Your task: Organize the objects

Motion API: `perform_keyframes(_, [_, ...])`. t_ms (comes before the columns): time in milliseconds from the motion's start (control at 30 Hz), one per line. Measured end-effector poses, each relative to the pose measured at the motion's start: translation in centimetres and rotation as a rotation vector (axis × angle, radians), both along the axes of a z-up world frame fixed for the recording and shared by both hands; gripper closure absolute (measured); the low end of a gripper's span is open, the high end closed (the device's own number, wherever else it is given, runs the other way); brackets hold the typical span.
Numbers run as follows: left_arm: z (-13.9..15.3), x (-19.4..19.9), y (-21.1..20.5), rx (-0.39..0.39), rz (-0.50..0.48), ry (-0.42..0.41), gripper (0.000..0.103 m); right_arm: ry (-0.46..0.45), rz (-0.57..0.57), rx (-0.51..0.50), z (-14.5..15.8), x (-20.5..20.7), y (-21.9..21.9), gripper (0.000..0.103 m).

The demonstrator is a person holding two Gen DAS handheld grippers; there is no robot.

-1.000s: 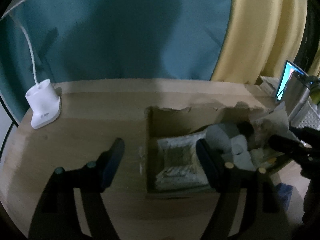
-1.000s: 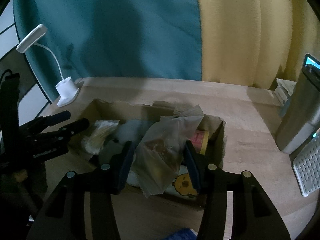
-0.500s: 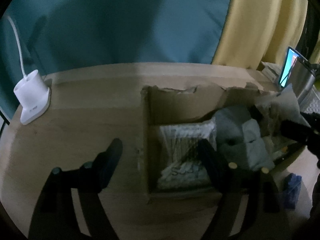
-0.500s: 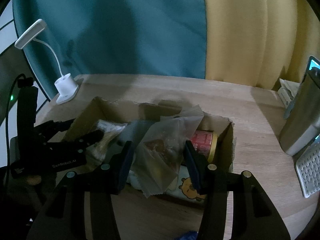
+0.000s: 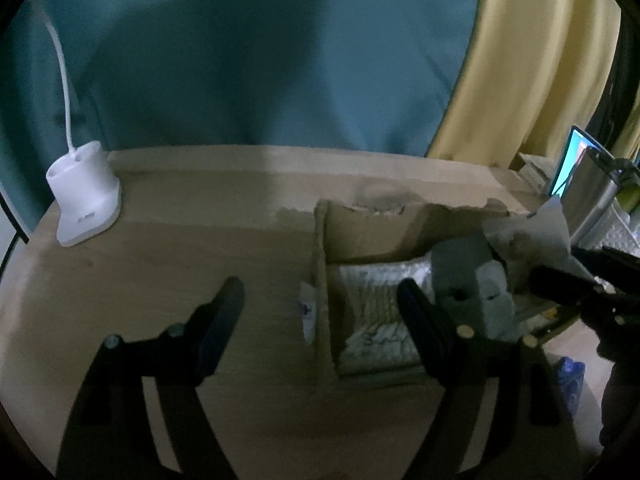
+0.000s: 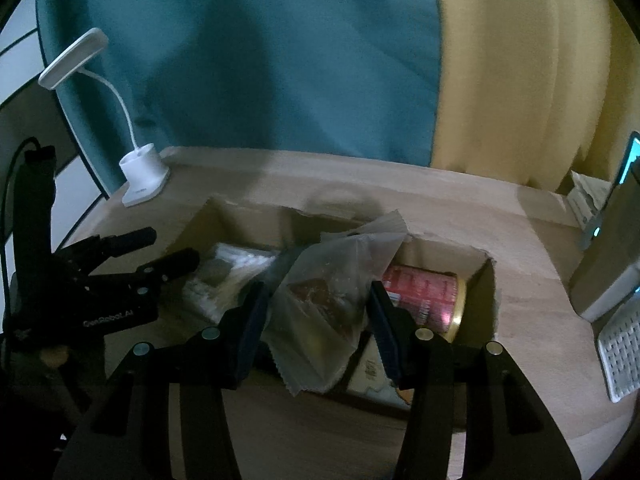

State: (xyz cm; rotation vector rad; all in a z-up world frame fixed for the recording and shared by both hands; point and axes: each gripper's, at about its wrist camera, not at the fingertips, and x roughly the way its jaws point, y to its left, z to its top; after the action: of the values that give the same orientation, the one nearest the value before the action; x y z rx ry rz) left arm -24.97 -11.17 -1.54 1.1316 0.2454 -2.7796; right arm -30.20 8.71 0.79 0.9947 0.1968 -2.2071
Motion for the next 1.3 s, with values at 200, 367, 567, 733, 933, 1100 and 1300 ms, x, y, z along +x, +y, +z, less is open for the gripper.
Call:
perform_keyframes(200, [0.6,0.7,-0.6,0.001,0.006,0.015,0.023,0.003,0.018,-0.001,0.2,0.4,-1.3,0.049])
perform_keyframes(367, [0.6,1.1,-1.5,-0.003,0.018,0.010,0.023,0.006,0.047,-0.005,0.3,0.7,-2.9,0.049])
perform_keyframes(567, [1.0,1.9,-2.8,-0.011,0.034,0.010,0.023,0.006,0.079,-0.018,0.5,1.0,-4.9,0.049])
perform_keyframes(733, [0.8,2.4,-4.1,-0.008,0.049,0.001,0.023,-0.006,0.108,-0.024,0.2,1.2,-6.8,0.049])
perform_keyframes(933, [0.2,2.5,-5.0,0.008,0.059,-0.019,0.023,-0.020,0.128,-0.022,-0.1,0.9,-8.6,0.049])
perform_keyframes(1100, [-0.4,2.4,-5.2,0.027,0.054,-0.030,0.023,-0.035,0.132,-0.024,-0.5,0.4,-9.4,0.049])
perform_keyframes(1300, [-0.8,2.3,-5.5,0.032,0.068,-0.045,0.023,-0.061,0.133,-0.031,-1.4,-0.1,-9.8,0.049])
